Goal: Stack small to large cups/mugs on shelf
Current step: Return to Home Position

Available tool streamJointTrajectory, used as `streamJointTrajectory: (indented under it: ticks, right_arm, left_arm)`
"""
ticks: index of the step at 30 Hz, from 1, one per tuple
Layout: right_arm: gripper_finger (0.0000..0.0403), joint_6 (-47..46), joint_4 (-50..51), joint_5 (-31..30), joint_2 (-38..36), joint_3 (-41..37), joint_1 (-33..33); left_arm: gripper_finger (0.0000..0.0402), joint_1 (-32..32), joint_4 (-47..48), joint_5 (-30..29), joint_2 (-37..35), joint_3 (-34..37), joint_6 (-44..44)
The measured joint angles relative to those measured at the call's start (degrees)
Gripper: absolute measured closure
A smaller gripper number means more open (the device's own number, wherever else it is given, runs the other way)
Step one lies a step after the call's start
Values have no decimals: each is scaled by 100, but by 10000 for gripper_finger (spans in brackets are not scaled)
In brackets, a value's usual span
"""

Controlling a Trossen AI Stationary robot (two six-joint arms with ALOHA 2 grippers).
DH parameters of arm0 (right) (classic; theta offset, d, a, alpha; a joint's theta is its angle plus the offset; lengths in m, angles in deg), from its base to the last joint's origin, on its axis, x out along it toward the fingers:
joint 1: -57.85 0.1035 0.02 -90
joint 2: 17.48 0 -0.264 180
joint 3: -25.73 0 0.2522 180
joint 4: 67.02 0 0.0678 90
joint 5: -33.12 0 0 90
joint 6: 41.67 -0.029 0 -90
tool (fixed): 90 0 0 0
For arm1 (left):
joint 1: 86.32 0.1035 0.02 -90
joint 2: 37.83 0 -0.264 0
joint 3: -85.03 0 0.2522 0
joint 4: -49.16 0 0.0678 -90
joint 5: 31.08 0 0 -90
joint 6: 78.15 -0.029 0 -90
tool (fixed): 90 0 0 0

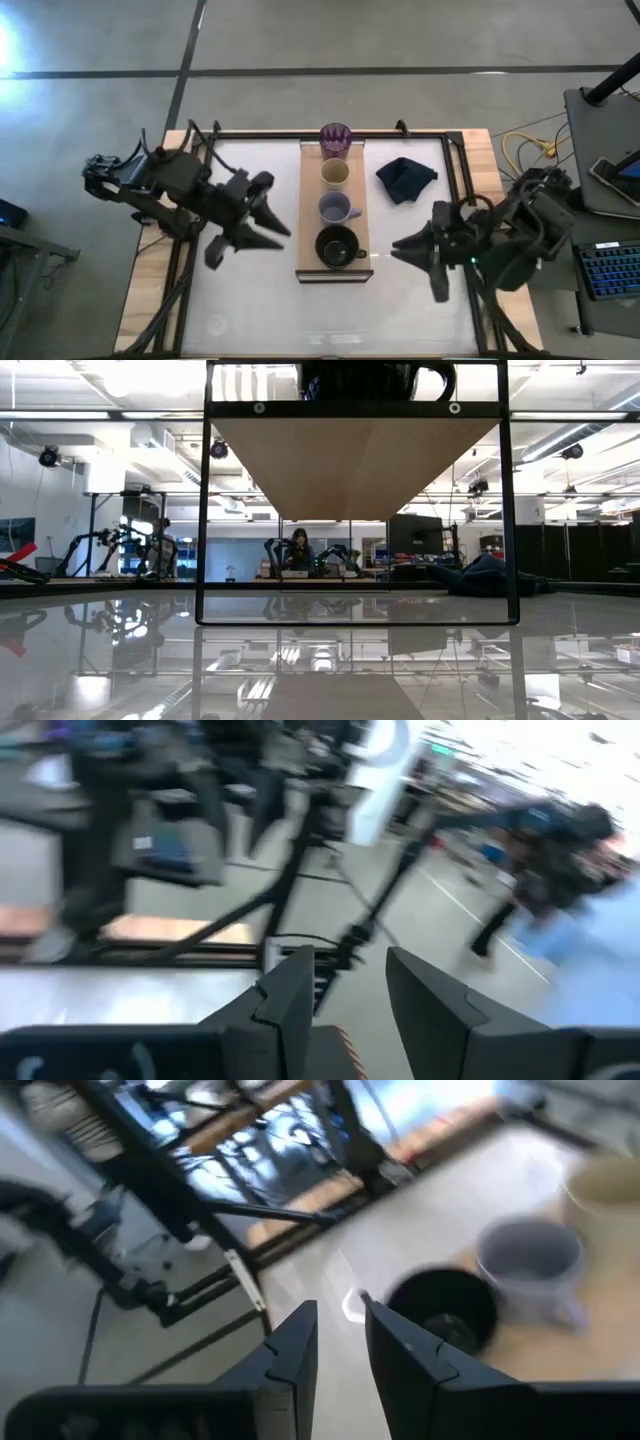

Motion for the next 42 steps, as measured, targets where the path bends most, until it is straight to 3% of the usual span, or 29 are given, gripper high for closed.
streamJointTrajectory:
  ticks: [4, 9, 12, 16, 19, 25, 29, 38, 42]
  right_arm:
    - [321, 842, -482, 134, 39, -23, 58]
    - [321, 1508, -1881, 933, 32, -774, -10]
    - [321, 2314, -3275, 1997, 29, -1361, -154]
    - [321, 3488, -5368, 4170, 3, -2114, -537]
    - [321, 3714, -5673, 5223, -84, -2481, -881]
    - [321, 3808, -4948, 5274, -723, -3146, -1622]
    - [321, 3871, -4949, 5321, -1479, -3833, -2155]
    - [321, 3899, -5353, 5253, -3533, -5534, -3130]
    - [321, 4040, -5755, 4854, -4328, -6272, -3347]
  left_arm:
    - [288, -72, -840, 892, 51, 304, -279]
    - [288, -125, -2584, 1960, 28, 1369, -194]
    - [288, -160, -3761, 1998, -42, 2155, -27]
    - [288, -166, -5144, 2118, -312, 3083, -83]
    - [288, -105, -5581, 2218, -651, 3628, -274]
    - [288, 333, -5596, 2215, -1536, 4416, -879]
    - [288, 819, -5581, 2552, -2149, 5014, -867]
    - [288, 2118, -5548, 2656, -3476, 6460, -80]
    - [288, 2724, -5421, 2656, -4093, 6979, 306]
